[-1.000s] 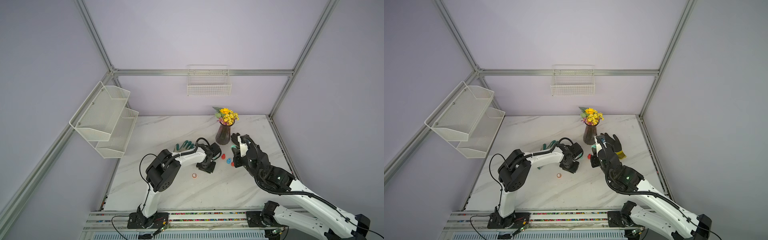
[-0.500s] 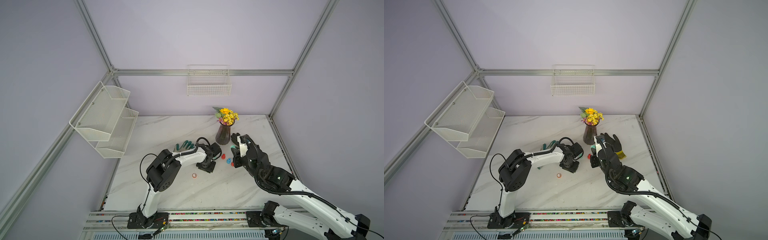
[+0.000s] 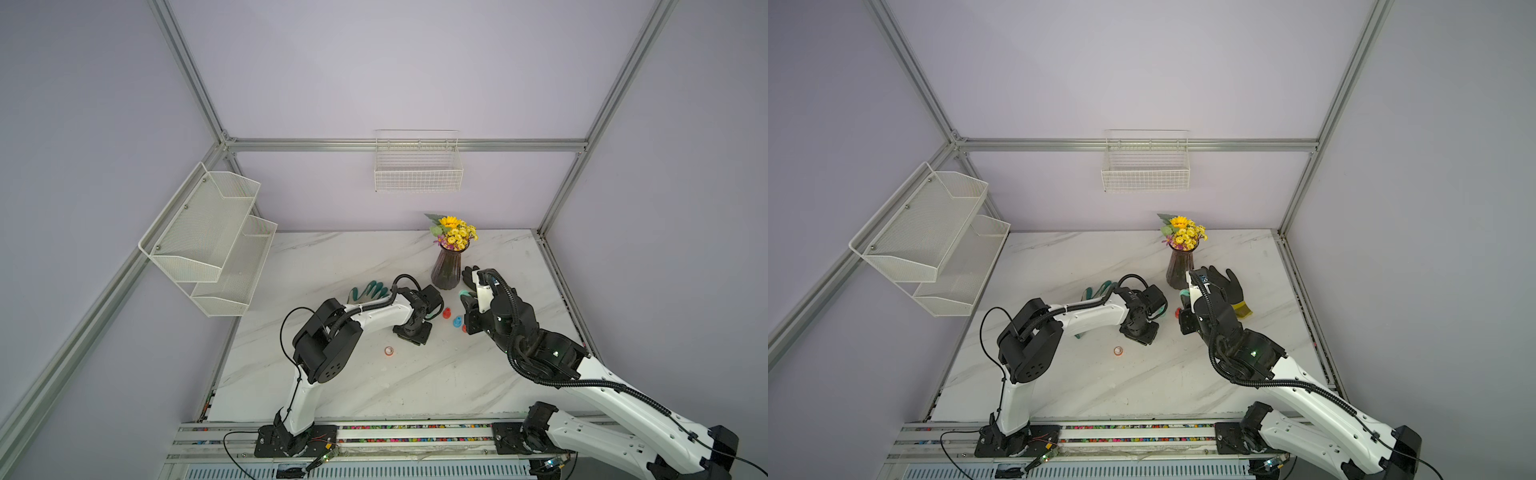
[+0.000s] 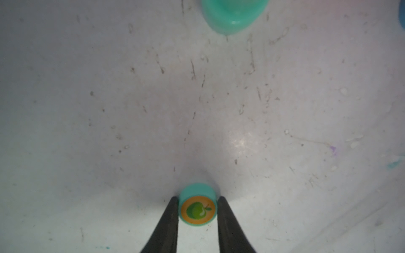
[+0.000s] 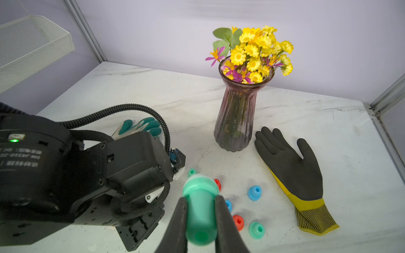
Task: Close the stamp cap
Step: Pick up the cover from the center of the board.
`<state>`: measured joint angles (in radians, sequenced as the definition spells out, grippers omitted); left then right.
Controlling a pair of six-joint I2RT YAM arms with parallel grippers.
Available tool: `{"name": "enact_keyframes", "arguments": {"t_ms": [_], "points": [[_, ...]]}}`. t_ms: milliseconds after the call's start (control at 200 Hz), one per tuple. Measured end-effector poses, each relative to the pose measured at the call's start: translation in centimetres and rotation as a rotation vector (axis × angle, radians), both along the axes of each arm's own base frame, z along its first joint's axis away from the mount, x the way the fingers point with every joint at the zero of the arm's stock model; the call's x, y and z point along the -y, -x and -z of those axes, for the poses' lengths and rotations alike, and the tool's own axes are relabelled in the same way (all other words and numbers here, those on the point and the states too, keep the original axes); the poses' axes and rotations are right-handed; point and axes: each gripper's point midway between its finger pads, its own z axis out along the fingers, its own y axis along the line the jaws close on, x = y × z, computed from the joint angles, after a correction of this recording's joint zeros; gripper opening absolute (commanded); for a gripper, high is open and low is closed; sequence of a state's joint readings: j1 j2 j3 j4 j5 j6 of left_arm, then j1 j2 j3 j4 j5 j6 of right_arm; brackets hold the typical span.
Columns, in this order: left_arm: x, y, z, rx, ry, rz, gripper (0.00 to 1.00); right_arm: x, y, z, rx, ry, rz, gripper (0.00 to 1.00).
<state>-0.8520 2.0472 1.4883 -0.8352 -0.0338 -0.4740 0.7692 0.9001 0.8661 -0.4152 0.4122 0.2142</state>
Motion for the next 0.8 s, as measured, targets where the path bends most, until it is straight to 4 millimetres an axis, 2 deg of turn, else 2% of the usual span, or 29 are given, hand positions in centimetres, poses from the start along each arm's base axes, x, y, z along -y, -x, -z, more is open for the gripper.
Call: {"name": "enact_keyframes", "arguments": {"t_ms": [280, 385, 475, 610, 725, 800], "points": [[0.0, -0.1, -0.4, 0.011, 0.005, 0.0, 0.25, -0.1, 0.0, -0.2, 0.003, 0.002, -0.006, 0.0], [0.4, -0.4, -2.4, 0.046, 0.044, 0.007, 0.25, -0.1, 0.1, -0.9, 0.018, -0.007, -0.011, 0.0], [0.8, -0.8, -6.1, 0.114, 0.116, 0.019, 0.24, 0.1, 0.3, -1.7, 0.037, -0.023, -0.016, 0.0], [1.4, -1.1, -13.5, 0.248, 0.266, 0.044, 0.23, 0.1, 0.8, -3.4, 0.075, -0.066, -0.035, 0.0], [1.6, -0.5, -19.7, 0.354, 0.413, 0.081, 0.21, -0.2, 1.6, -5.7, 0.139, -0.129, -0.085, 0.0], [1.7, 0.4, -22.8, 0.406, 0.513, 0.117, 0.2, -0.4, 2.4, -7.8, 0.199, -0.182, -0.131, 0.0]]}}
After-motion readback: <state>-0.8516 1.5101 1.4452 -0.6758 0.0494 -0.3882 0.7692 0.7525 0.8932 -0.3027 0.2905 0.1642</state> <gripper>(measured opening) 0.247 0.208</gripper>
